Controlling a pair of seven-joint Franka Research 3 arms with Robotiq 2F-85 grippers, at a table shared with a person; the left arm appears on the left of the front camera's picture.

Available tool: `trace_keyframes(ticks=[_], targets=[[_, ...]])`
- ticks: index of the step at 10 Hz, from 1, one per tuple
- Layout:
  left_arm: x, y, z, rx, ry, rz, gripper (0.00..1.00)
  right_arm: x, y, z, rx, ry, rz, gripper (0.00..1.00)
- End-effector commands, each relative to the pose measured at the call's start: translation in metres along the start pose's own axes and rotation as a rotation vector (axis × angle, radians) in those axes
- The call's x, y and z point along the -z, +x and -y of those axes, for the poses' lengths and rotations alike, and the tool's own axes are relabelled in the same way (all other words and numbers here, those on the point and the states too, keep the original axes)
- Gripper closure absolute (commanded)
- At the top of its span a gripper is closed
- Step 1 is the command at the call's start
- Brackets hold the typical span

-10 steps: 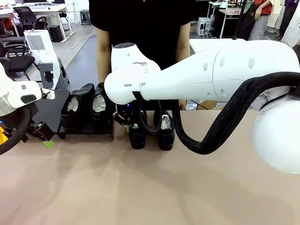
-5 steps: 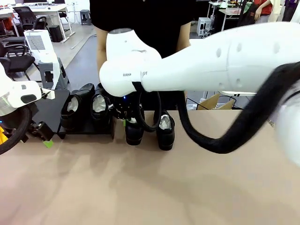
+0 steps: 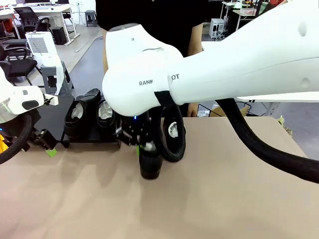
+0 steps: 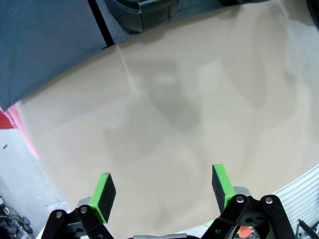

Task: Organize the shoes by placing them on the stand.
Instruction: Pick up one Shoe and place it in the middle of the table.

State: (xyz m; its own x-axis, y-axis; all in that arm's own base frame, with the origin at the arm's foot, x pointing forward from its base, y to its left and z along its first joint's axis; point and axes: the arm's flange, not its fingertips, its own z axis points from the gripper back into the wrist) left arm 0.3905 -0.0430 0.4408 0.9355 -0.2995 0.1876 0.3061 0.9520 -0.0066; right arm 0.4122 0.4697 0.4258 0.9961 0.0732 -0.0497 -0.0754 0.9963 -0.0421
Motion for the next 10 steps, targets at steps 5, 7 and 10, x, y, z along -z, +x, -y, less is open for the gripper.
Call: trace_keyframes(ticks=[5, 7, 10], targets=[[0.0, 0.0, -0.002, 0.0, 0.001, 0.007, 0.0, 0.04, -0.046, -0.008, -0.052, 0.132, -0.107, 1.0], [0.0, 0.0, -0.002, 0.0, 0.001, 0.007, 0.0, 0.057, -0.045, -0.019, -0.094, 0.189, -0.135, 1.0], [0.0, 0.0, -0.002, 0.0, 0.001, 0.007, 0.0, 0.073, -0.041, -0.024, -0.107, 0.191, -0.18, 0.72]])
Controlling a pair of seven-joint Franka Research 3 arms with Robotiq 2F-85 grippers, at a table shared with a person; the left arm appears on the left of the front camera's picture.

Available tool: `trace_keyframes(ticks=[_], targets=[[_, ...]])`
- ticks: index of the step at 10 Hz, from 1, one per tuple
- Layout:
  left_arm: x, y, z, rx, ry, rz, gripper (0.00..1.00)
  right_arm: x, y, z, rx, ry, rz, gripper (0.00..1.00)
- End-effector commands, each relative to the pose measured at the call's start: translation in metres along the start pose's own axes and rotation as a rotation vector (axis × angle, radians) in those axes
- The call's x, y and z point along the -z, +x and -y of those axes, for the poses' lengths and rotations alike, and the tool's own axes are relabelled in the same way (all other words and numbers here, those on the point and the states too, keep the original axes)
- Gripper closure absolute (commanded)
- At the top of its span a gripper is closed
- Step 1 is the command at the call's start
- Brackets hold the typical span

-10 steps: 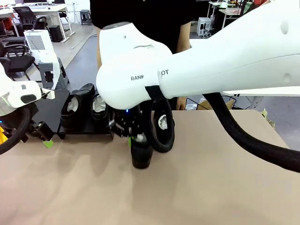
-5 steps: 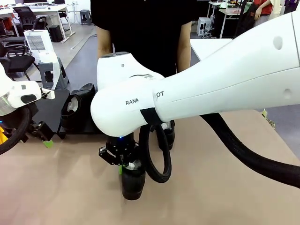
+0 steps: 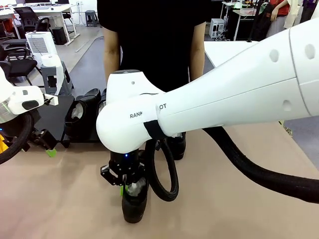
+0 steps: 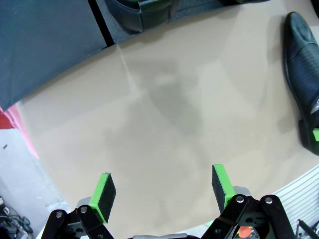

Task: Organize the shoes by placing them on the stand.
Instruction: Pick up one Shoe and place it in the middle of the table.

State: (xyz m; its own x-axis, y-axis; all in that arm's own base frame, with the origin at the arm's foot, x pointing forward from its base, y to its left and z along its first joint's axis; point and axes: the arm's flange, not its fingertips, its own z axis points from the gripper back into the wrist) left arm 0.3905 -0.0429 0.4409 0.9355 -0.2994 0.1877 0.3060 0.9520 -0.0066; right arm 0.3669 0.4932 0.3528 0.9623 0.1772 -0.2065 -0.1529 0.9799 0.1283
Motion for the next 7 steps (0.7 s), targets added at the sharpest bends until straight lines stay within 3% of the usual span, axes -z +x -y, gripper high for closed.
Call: trace_keyframes(ticks=[1, 3, 4, 7], targets=[[0.0, 0.0, -0.001, 0.001, 0.001, 0.007, 0.0, -0.002, -0.001, 0.006, -0.004, 0.031, -0.011, 0.53], [0.0, 0.0, -0.001, 0.001, 0.001, 0.007, 0.0, -0.009, -0.003, 0.008, -0.008, 0.033, -0.001, 0.14], [0.0, 0.0, -0.001, 0.001, 0.001, 0.007, 0.0, -0.019, -0.004, 0.012, 0.001, 0.035, 0.021, 0.0], [0.0, 0.0, -0.001, 0.001, 0.001, 0.007, 0.0, -0.031, -0.008, 0.013, -0.008, 0.046, 0.036, 0.0]])
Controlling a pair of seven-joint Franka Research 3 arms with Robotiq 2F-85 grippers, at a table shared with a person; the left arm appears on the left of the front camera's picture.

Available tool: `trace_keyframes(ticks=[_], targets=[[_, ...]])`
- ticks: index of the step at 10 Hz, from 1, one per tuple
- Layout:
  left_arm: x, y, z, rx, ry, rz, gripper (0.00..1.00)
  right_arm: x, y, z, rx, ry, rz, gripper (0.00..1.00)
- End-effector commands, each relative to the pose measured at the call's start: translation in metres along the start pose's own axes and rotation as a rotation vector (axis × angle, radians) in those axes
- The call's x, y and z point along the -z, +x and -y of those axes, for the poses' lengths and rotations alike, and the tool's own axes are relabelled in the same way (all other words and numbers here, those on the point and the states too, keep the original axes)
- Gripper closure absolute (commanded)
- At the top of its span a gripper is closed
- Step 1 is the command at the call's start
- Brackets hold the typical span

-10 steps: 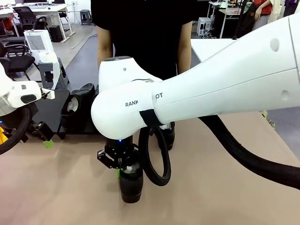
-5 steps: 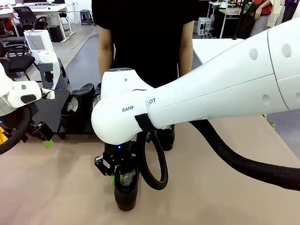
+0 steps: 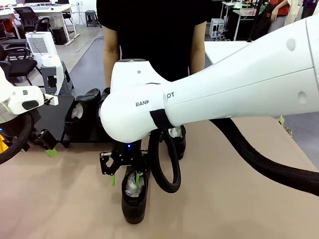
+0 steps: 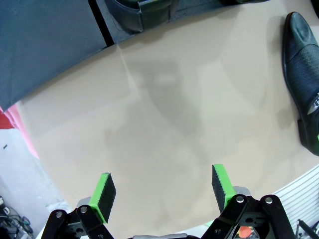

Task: Organize the shoes by placing them on the stand.
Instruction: Pick up one Shoe and place it in the middle of the table.

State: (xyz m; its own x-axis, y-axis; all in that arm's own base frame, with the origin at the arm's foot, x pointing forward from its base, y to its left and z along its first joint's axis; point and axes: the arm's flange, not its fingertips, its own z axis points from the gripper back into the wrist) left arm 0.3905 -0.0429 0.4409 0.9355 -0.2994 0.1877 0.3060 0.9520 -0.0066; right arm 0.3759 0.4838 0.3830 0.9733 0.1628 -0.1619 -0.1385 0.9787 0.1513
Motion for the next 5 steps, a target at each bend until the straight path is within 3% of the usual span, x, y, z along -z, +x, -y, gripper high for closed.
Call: trace_keyframes(ticks=[1, 5], targets=[[0.0, 0.0, -0.001, 0.001, 0.001, 0.007, 0.0, -0.002, -0.012, 0.003, -0.032, 0.011, -0.034, 0.0], [0.0, 0.0, -0.001, 0.001, 0.001, 0.007, 0.0, 0.0, 0.0, 0.0, 0.0, 0.0, 0.0, 0.0]])
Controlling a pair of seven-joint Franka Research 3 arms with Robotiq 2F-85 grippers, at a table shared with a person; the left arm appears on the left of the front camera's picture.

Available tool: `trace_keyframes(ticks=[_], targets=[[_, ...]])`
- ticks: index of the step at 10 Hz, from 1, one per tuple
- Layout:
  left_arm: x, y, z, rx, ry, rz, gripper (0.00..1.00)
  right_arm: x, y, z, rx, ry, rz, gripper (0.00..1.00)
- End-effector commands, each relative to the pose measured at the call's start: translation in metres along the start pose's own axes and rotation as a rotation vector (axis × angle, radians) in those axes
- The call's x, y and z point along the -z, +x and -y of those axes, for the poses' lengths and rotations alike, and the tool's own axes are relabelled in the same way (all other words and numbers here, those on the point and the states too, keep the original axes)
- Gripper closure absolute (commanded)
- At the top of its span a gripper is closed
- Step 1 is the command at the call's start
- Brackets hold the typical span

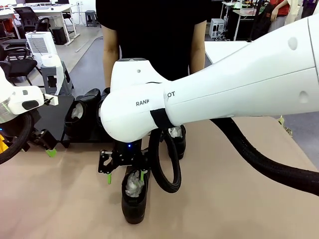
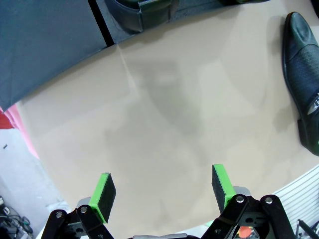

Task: Organize the shoes by placing them on the stand.
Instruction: Place the Shoe from the middle of the table onto the Shoes Stand.

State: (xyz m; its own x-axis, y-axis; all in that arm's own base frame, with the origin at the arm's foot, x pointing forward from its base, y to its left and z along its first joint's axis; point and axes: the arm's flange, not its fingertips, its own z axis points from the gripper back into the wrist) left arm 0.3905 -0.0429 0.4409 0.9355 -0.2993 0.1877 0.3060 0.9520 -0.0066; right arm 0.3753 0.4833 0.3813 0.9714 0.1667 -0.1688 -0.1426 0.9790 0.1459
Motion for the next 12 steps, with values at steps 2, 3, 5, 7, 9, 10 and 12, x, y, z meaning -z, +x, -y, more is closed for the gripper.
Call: trace_keyframes(ticks=[2, 3, 5, 7, 9, 10, 12], targets=[[0.0, 0.0, -0.001, 0.001, 0.001, 0.007, 0.0, -0.002, 0.0, -0.001, 0.003, 0.006, 0.008, 0.0], [0.0, 0.0, -0.001, 0.001, 0.001, 0.007, 0.0, -0.002, 0.0, -0.001, 0.003, 0.006, 0.008, 0.0], [0.0, 0.0, -0.001, 0.001, 0.001, 0.007, 0.0, -0.002, 0.0, -0.001, 0.003, 0.006, 0.008, 0.0], [0.0, 0.0, -0.001, 0.001, 0.001, 0.007, 0.0, 0.0, 0.0, 0.0, 0.0, 0.0, 0.0, 0.0], [0.0, 0.0, -0.001, 0.001, 0.001, 0.007, 0.0, -0.058, -0.027, 0.051, 0.036, -0.034, 0.111, 0.0], [0.0, 0.0, -0.001, 0.001, 0.001, 0.007, 0.0, -0.077, -0.033, 0.082, 0.108, -0.084, 0.149, 0.0], [0.0, 0.0, -0.001, 0.001, 0.001, 0.007, 0.0, -0.093, -0.034, 0.152, 0.198, -0.065, 0.138, 0.0]])
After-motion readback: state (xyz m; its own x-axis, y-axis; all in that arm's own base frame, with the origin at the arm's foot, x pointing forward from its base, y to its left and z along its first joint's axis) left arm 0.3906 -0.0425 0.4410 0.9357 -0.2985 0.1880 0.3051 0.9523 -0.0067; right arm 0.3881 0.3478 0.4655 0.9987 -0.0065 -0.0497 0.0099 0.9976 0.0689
